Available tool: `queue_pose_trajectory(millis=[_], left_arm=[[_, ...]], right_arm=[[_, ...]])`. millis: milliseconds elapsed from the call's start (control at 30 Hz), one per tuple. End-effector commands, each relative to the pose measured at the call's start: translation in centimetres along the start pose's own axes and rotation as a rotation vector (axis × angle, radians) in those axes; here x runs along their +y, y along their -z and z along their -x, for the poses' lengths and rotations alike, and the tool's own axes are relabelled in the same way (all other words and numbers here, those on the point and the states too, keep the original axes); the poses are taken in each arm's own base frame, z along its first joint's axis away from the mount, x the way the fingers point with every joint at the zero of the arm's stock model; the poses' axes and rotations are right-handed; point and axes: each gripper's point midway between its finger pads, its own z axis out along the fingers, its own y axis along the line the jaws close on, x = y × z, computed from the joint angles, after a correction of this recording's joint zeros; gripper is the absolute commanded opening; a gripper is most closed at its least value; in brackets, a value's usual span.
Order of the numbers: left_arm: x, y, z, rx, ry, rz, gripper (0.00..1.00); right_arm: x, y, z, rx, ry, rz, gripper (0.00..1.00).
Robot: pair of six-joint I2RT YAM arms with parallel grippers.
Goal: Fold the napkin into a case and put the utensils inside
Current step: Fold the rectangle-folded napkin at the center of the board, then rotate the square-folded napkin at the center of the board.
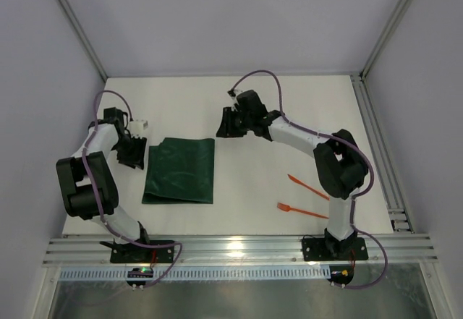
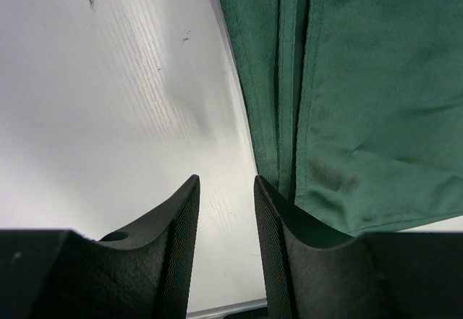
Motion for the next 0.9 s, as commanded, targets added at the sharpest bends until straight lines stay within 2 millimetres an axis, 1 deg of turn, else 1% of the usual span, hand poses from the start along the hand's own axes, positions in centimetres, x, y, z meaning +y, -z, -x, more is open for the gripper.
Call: queue_pose_trajectory(millis=[0, 33, 67, 100, 133, 167, 200, 233, 267, 300, 333, 400, 467, 533, 667, 767, 867], left_arm=[[-0.3, 1.4, -0.2, -0.020, -0.015, -0.005, 0.39], [-0.4, 1.3, -0.6, -0.012, -0.015, -0.007, 0.39], [-0.4, 1.3, -0.7, -0.011, -0.016, -0.007, 0.39], [-0.5, 1.3, -0.8, -0.010, -0.016, -0.009, 0.39], [-0.5, 1.2, -0.9, -0.006, -0.018, -0.009, 0.39], [-0.6, 1.2, -1.2, -0.003, -0.018, -0.009, 0.39], [-0.7, 1.0, -1.4, 0.002, -0.018, -0.013, 0.39], [-0.6, 1.1, -1.5, 0.002, -0.018, -0.011, 0.39], [-0.7, 1.0, -1.7, 0.007, -0.020, -0.012, 0.39], [-0.7, 1.0, -1.9, 0.010, -0.020, -0.011, 0.39], [-0.7, 0.8, -2.1, 0.015, -0.021, -0.011, 0.39], [-0.7, 0.8, -2.4, 0.020, -0.020, -0.008, 0.39], [-0.7, 0.7, -2.5, 0.020, -0.022, -0.008, 0.39], [-0.9, 0.6, -2.8, 0.025, -0.022, -0.012, 0.39], [-0.8, 0.6, -2.9, 0.026, -0.023, -0.011, 0.39], [-0.9, 0.6, -3.0, 0.029, -0.027, -0.012, 0.39], [-0.8, 0.6, -3.1, 0.031, -0.029, -0.011, 0.39]], right_arm=[[-2.7, -0.6, -1.7, 0.049, -0.096, -0.015, 0.37], [-3.0, -0.9, -1.4, 0.047, -0.106, -0.002, 0.38], [-4.2, -1.6, -1.6, 0.056, -0.128, -0.008, 0.41], [-4.2, -1.8, -1.6, 0.068, -0.140, 0.019, 0.42], [-4.3, -2.2, -1.1, 0.047, -0.141, 0.041, 0.43], [-4.4, -2.6, -1.0, 0.046, -0.159, 0.048, 0.43], [-5.1, -3.4, -1.5, 0.058, -0.173, 0.046, 0.43], [-4.9, -3.8, -1.2, 0.056, -0.171, 0.067, 0.43], [-4.9, -4.1, -1.2, 0.061, -0.179, 0.073, 0.43], [-5.4, -4.9, -1.7, 0.076, -0.190, 0.075, 0.43], [-4.8, -5.1, -1.6, 0.079, -0.191, 0.105, 0.43], [-4.9, -5.9, -1.6, 0.072, -0.207, 0.120, 0.43], [-5.4, -6.4, -1.6, 0.060, -0.213, 0.104, 0.43], [-6.1, -7.0, -2.0, 0.066, -0.229, 0.084, 0.43], [-6.6, -7.7, -2.2, 0.068, -0.248, 0.081, 0.42], [-6.6, -8.0, -2.2, 0.066, -0.259, 0.090, 0.38], [-6.0, -7.7, -2.0, 0.060, -0.253, 0.113, 0.36]])
